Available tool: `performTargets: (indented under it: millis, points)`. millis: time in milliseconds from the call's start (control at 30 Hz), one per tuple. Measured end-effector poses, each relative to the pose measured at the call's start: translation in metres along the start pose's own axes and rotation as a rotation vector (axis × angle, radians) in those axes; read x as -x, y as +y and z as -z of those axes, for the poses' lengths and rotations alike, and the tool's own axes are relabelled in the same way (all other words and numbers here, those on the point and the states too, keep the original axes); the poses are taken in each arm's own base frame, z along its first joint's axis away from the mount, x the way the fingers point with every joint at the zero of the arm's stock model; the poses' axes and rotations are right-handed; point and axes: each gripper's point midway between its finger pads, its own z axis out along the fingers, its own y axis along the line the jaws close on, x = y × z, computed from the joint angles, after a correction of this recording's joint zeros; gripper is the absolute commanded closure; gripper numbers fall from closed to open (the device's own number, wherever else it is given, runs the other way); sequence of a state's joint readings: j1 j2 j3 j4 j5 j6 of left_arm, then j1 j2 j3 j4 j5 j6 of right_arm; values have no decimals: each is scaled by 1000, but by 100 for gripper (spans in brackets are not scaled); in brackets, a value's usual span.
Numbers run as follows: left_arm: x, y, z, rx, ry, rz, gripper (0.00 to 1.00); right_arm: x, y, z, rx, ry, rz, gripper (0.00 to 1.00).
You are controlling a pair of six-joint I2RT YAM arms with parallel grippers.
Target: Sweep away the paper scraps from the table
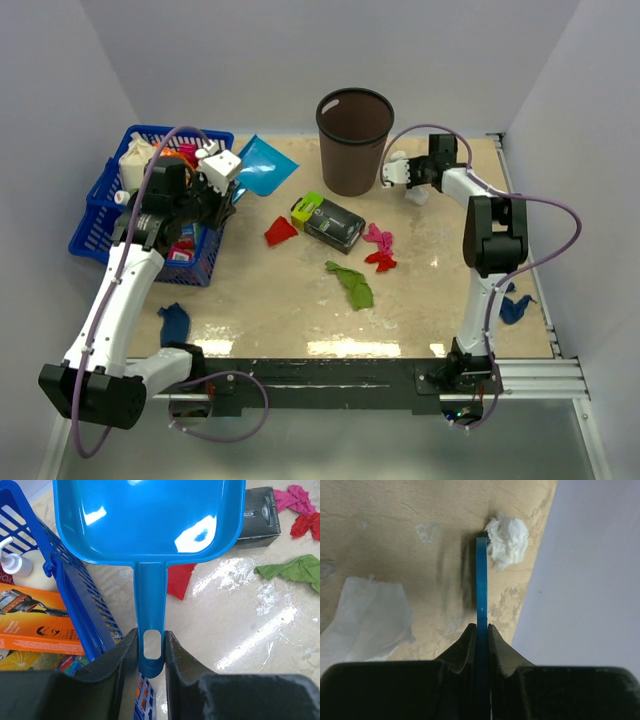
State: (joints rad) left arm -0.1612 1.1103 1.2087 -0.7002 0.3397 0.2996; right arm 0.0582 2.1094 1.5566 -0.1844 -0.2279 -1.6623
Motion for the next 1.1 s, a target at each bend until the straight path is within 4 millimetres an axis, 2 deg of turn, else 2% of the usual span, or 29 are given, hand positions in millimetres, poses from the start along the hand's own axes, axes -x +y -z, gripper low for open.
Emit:
performTargets:
  millis: [133, 233, 300, 433, 500, 600, 667, 767, 933, 1000, 1100]
  points:
    - [-2, 5, -2, 8, 16, 7, 100, 2, 7, -1, 22, -4, 21, 100]
    - [-2, 7, -3, 10, 17, 2, 100, 11, 23, 20, 61, -15, 30, 100]
    - [-1, 7, -3, 11, 14, -2, 100, 19, 35, 41, 91, -25, 34, 100]
    - [0, 7, -3, 10, 13, -4, 100, 45, 65, 101, 183, -67, 28, 100]
    - [0, 7, -3, 7, 11, -4, 100, 57, 66, 129, 179, -88, -6, 100]
    - [1, 6, -3, 0, 4, -5, 100, 62, 46, 154, 126, -93, -120, 100]
    - [1, 3, -4, -16, 0, -5, 100, 58, 28, 157, 86, -85, -228, 100]
    - [-4, -4, -7, -60, 7, -16, 100, 51, 12, 152, 36, -73, -381, 100]
    - [-30, -26, -13, -183, 59, -116, 100, 41, 16, 140, -40, -11, -665, 100]
    - [-41, -41, -14, -241, 93, -180, 100, 39, 19, 133, -54, 17, -713, 100]
    - [-55, -73, -16, -358, 140, -310, 100, 41, 28, 116, -46, 49, -746, 100]
